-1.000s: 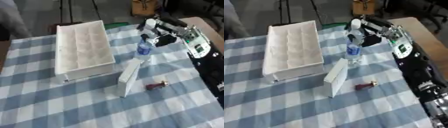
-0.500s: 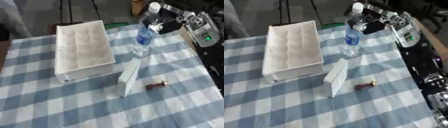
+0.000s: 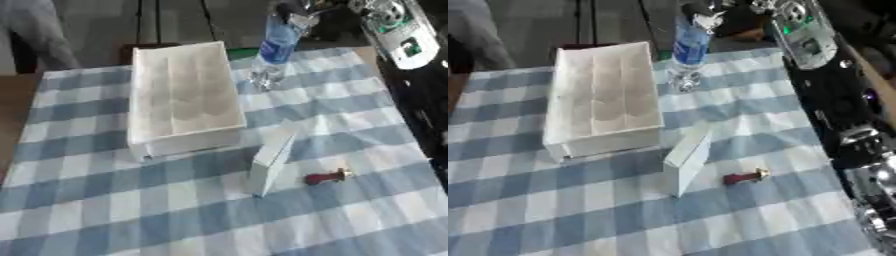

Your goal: Pick up objects on the table and place them in the box.

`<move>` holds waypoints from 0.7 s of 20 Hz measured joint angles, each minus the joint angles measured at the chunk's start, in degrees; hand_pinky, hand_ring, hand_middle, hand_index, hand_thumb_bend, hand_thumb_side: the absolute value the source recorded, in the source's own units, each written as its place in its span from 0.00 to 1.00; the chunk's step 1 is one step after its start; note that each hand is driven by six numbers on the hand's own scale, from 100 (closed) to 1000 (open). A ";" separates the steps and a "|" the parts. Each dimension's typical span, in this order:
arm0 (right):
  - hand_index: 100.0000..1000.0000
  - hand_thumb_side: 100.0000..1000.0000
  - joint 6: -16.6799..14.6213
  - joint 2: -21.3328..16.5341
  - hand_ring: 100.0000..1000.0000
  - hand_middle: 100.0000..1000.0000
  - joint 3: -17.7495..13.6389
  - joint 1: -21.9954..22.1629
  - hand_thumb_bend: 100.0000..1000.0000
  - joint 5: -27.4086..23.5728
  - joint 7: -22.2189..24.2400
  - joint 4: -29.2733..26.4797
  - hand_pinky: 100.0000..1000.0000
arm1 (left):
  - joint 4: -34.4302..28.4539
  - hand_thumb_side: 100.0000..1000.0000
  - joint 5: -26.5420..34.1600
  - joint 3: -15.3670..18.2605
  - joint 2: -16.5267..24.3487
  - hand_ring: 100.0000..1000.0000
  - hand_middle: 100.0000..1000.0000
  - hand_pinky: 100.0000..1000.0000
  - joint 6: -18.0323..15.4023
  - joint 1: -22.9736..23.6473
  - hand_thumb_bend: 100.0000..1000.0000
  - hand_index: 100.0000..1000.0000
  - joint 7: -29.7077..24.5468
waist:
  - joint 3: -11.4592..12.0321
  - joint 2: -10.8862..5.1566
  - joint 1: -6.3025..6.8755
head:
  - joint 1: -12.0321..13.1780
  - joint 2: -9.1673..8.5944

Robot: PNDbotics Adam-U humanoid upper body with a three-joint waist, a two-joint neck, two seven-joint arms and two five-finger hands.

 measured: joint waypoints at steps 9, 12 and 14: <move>0.52 0.00 -0.96 3.77 0.10 0.33 1.81 -1.80 0.00 1.26 2.21 1.00 0.05 | 0.00 0.61 1.61 -0.03 0.47 0.70 0.75 0.48 0.46 -1.44 0.70 0.87 -0.18 | 4.19 0.43 -1.07 | -0.86 -0.46; 0.54 0.00 -2.57 5.47 0.12 0.35 2.46 -1.64 0.00 4.16 3.54 2.90 0.06 | 0.00 0.61 1.86 -0.02 0.47 0.70 0.75 0.48 0.53 -1.46 0.70 0.87 -0.23 | 4.39 0.48 -1.10 | -0.93 -0.46; 0.67 0.01 -3.76 6.23 0.20 0.47 3.05 -1.14 0.00 6.31 3.78 4.26 0.14 | 0.00 0.61 1.88 -0.02 0.47 0.70 0.75 0.48 0.61 -1.53 0.70 0.87 -0.25 | 4.40 0.56 -1.28 | -0.93 -0.49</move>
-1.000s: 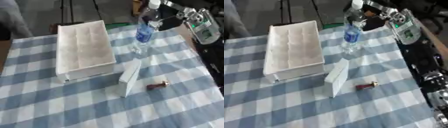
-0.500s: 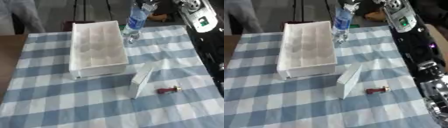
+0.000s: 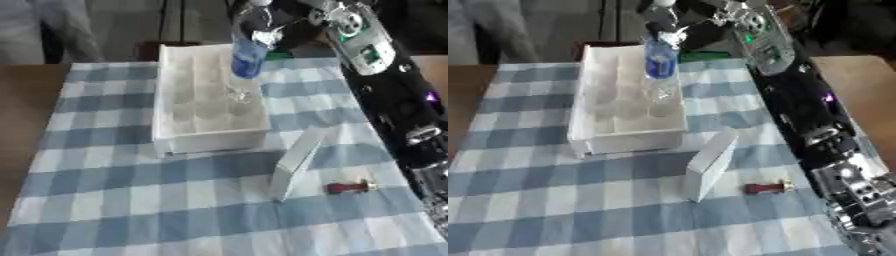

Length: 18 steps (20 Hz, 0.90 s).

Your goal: Pick up objects on the table and place them in the box.

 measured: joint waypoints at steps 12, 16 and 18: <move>1.00 0.72 -1.49 0.64 0.74 0.92 -0.31 0.41 0.00 1.33 -1.49 2.78 0.81 | 0.00 0.62 -0.01 0.00 0.00 0.70 0.75 0.48 0.37 -0.04 0.70 0.87 0.03 | -0.32 0.13 -0.33 | 0.09 -0.23; 1.00 0.67 -2.78 0.35 0.72 0.90 -1.36 0.44 0.00 -2.35 -2.78 2.23 0.84 | 0.00 0.62 -0.01 0.00 0.00 0.70 0.75 0.48 0.42 -0.03 0.70 0.87 -0.02 | -0.62 0.13 -0.32 | 0.25 -0.42; 1.00 0.66 -3.18 0.11 0.72 0.90 -1.77 0.45 0.00 -5.29 -3.18 1.26 0.84 | 0.00 0.62 -0.01 0.00 0.00 0.70 0.75 0.48 0.43 -0.03 0.70 0.87 -0.03 | -0.90 0.13 -0.32 | 0.40 -0.44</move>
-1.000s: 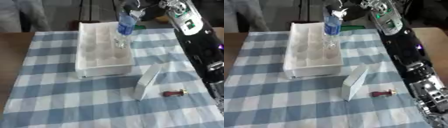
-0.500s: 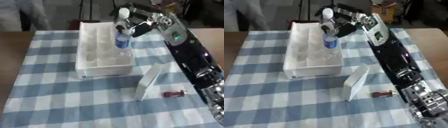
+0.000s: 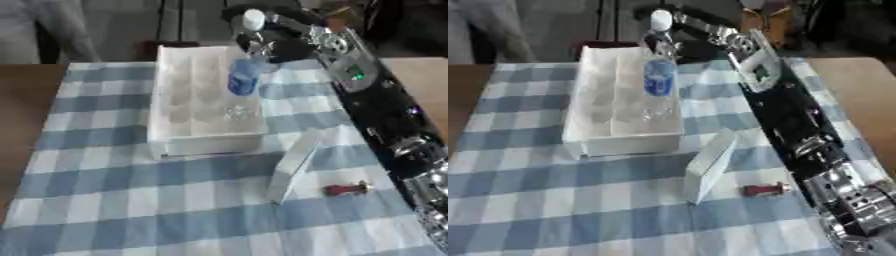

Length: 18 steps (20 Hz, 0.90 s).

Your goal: Pick up objects on the table and place them in the box.

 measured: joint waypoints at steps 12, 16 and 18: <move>0.99 0.47 1.81 -1.38 0.67 0.87 1.15 0.48 0.00 -7.87 1.78 -6.25 0.80 | 0.00 0.62 0.00 0.00 0.01 0.70 0.75 0.48 0.02 0.05 0.70 0.87 -0.04 | -0.39 -0.03 0.15 | 0.23 -0.04; 0.98 0.39 0.10 -1.18 0.67 0.87 2.19 0.45 0.00 -4.61 0.08 -6.03 0.80 | 0.00 0.62 0.00 -0.02 0.01 0.70 0.75 0.48 0.07 0.02 0.70 0.87 -0.09 | 0.19 -0.03 -0.09 | 0.22 -0.06; 0.98 0.40 -1.18 -0.41 0.67 0.87 2.62 0.41 0.00 -1.89 -1.20 -4.97 0.81 | 0.00 0.62 0.01 -0.17 0.01 0.70 0.75 0.48 0.16 -0.02 0.70 0.87 -0.18 | 0.60 -0.03 -0.14 | 0.18 -0.07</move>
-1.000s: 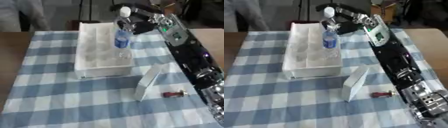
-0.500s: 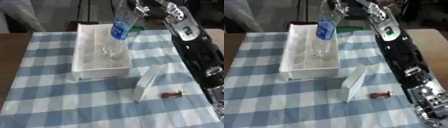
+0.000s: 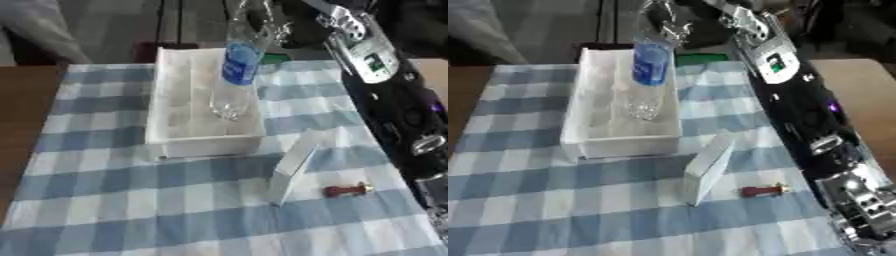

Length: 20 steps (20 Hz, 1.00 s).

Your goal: Pick up objects on the table and place them in the box.

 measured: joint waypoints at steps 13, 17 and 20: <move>1.00 0.93 -3.05 1.95 1.00 1.00 5.74 0.27 0.40 20.16 -3.05 -2.82 1.00 | 0.00 0.62 0.40 -0.26 0.00 0.70 0.75 0.48 0.49 -0.48 0.71 0.87 -0.41 | 0.34 0.01 -0.43 | -0.27 -0.04; 1.00 0.91 -4.19 1.58 1.00 1.00 5.87 0.39 0.30 26.20 -4.19 -5.98 1.00 | 0.00 0.62 0.43 -0.36 0.00 0.70 0.75 0.48 0.46 -0.48 0.71 0.87 -0.43 | 0.13 0.01 -0.36 | -0.30 -0.04; 1.00 0.81 -5.69 1.55 1.00 1.00 5.84 0.60 0.24 29.08 -5.69 -5.92 1.00 | 0.00 0.62 0.46 -0.36 0.00 0.70 0.75 0.47 0.45 -0.47 0.71 0.87 -0.44 | 0.05 0.01 -0.24 | -0.29 -0.20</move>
